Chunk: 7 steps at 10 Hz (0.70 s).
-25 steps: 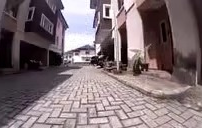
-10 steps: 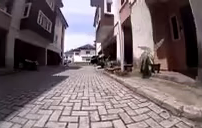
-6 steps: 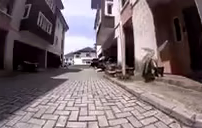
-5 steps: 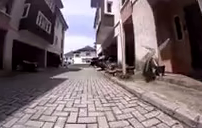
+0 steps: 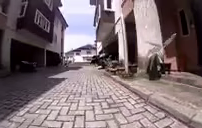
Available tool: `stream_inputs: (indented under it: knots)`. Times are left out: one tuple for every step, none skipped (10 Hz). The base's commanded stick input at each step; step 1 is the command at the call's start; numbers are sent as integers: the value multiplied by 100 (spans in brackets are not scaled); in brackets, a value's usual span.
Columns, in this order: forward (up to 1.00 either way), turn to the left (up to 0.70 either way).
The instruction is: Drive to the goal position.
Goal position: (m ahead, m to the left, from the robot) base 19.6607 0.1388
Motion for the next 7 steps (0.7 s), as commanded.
stream_inputs:
  knots:
    - [50,0]
    - [50,0]
    - [50,0]
    - [50,0]
    - [50,0]
    - [50,0]
    - [50,0]
